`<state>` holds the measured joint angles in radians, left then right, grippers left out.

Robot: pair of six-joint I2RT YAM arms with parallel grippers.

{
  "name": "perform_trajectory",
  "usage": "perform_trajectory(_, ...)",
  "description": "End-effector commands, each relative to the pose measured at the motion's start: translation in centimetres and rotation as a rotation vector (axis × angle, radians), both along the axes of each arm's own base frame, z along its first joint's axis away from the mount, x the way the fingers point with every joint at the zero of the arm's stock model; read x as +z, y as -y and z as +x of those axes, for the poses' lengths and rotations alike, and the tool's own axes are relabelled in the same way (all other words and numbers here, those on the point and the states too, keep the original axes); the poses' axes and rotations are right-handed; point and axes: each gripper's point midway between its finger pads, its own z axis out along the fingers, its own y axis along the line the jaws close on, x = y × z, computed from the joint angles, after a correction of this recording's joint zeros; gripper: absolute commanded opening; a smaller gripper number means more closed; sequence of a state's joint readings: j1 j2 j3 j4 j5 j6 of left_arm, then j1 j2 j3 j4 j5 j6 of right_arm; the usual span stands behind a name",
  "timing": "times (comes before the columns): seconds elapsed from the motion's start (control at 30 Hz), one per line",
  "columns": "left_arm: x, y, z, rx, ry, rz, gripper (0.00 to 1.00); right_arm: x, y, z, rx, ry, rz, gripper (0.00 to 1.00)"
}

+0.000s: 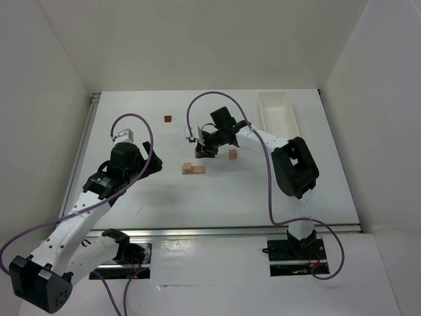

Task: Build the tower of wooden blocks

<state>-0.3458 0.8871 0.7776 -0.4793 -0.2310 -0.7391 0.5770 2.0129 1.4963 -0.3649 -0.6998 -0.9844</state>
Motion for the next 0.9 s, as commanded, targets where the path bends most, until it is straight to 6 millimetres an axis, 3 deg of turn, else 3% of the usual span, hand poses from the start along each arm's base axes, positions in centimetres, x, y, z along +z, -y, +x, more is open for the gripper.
perform_trajectory(0.0, -0.3, 0.5, 0.1, -0.009, -0.001, -0.008, 1.0, 0.4, -0.7, -2.1, 0.028, -0.053, 0.007, 0.24)
perform_trajectory(0.4, -0.8, 1.0, 0.7, -0.029, -0.003, -0.011, 1.0, -2.4, -1.2, -3.0, -0.011, -0.102, -0.055, 0.24)
perform_trajectory(0.43, -1.4, 1.0, 0.6, -0.029, -0.02, -0.005, 1.0, -2.4, -1.2, -3.0, -0.011, -0.102, -0.055, 0.24)
perform_trajectory(0.87, -1.3, 1.0, 0.8, -0.034, -0.011, -0.001, 1.0, -3.2, -1.3, -2.8, -0.047, -0.135, -0.058, 0.24)
